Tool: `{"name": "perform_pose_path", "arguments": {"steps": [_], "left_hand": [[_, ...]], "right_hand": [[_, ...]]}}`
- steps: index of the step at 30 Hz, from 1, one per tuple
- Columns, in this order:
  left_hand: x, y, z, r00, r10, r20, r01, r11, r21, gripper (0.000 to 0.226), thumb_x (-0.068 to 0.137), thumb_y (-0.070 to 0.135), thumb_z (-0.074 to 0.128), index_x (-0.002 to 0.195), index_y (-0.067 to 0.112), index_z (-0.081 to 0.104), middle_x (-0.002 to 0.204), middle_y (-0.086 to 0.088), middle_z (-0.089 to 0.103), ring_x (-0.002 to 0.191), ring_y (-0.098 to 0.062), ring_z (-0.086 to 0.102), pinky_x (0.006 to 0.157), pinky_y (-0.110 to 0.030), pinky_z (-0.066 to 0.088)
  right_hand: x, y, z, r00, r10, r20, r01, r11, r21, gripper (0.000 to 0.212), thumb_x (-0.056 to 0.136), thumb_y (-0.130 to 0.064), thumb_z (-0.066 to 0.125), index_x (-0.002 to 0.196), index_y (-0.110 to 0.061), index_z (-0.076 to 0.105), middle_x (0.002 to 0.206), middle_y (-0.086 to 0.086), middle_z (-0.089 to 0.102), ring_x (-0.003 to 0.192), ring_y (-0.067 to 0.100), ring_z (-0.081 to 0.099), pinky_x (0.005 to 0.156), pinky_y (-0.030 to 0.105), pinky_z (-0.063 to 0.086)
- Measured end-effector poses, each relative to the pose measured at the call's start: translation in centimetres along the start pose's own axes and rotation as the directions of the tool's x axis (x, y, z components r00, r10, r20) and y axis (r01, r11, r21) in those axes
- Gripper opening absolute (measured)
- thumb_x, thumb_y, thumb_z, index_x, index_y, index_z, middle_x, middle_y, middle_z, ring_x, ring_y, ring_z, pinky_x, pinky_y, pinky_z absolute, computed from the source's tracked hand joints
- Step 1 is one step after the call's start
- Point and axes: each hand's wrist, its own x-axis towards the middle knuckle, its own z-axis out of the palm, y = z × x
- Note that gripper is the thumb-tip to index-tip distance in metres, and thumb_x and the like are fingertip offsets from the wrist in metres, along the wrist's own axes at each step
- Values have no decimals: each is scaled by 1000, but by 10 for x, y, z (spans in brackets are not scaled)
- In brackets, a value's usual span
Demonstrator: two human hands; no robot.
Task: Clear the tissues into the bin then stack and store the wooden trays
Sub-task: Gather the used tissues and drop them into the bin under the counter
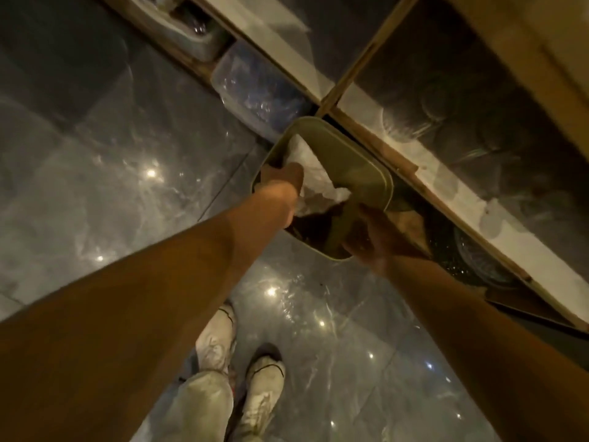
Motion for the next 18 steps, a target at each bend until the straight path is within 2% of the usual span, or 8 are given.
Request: {"name": "perform_pose_path", "arguments": {"steps": [2, 3, 5, 7, 9, 11, 15, 18], "left_hand": [[-30, 4, -12, 999, 23, 39, -23, 1000, -3, 52, 98, 24, 50, 145, 7, 35, 147, -18, 43, 130, -39, 45, 106, -48, 42], [-55, 5, -20, 997, 41, 59, -45, 997, 59, 47, 98, 21, 50, 141, 4, 39, 142, -20, 46, 126, -40, 49, 103, -48, 45], [-109, 3, -42, 983, 147, 109, -171, 948, 267, 33, 98, 14, 48, 128, 3, 51, 127, -23, 56, 107, -34, 58, 90, -36, 51], [-168, 2, -73, 965, 194, 178, -255, 853, 455, 23, 97, 10, 46, 115, 8, 60, 110, -20, 61, 85, -24, 58, 73, -24, 50], [-227, 7, -103, 941, 246, 234, -340, 666, 664, 27, 95, 10, 47, 119, 11, 60, 113, -18, 64, 95, -29, 60, 84, -32, 52], [-288, 21, -129, 909, 305, 283, -407, 508, 759, 30, 96, 15, 48, 124, 15, 57, 123, -14, 63, 109, -32, 59, 94, -40, 49], [-392, 55, -165, 838, 430, 336, -467, 247, 849, 33, 96, 18, 44, 127, 20, 55, 128, -5, 62, 111, -27, 61, 92, -38, 50], [-459, 85, -175, 787, 503, 358, -475, 123, 871, 35, 95, 19, 43, 128, 20, 54, 127, -5, 62, 108, -27, 63, 88, -37, 49]], "right_hand": [[-37, -7, -8, 999, 31, 19, -30, 997, -69, 37, 94, -34, 57, 128, -18, 54, 125, 7, 60, 118, 27, 57, 91, 39, 49], [-59, -14, -14, 999, 25, 27, -20, 987, -160, 26, 94, -31, 58, 117, -19, 60, 115, 5, 64, 110, 23, 61, 88, 37, 50], [-113, -29, -24, 998, -7, 56, 22, 960, -280, 13, 94, -24, 58, 104, -19, 66, 104, 5, 67, 96, 19, 64, 84, 35, 53], [-174, -43, -30, 989, -111, 98, 141, 907, -397, 14, 95, -23, 58, 102, -16, 67, 103, 10, 67, 89, 18, 62, 78, 31, 53], [-237, -62, -33, 968, -212, 135, 251, 851, -461, 21, 96, -21, 57, 110, -9, 66, 107, 13, 66, 92, 21, 61, 82, 33, 53], [-302, -83, -37, 949, -242, 203, 315, 772, -552, 25, 97, -24, 55, 116, -10, 65, 114, 9, 66, 104, 22, 61, 94, 38, 50], [-407, -116, -54, 910, -299, 286, 413, 614, -672, 30, 98, -30, 51, 125, -19, 60, 122, 3, 66, 109, 17, 62, 95, 35, 51], [-476, -137, -72, 872, -383, 304, 475, 515, -714, 32, 98, -30, 49, 128, -23, 58, 125, 0, 63, 110, 16, 61, 94, 36, 51]]}}
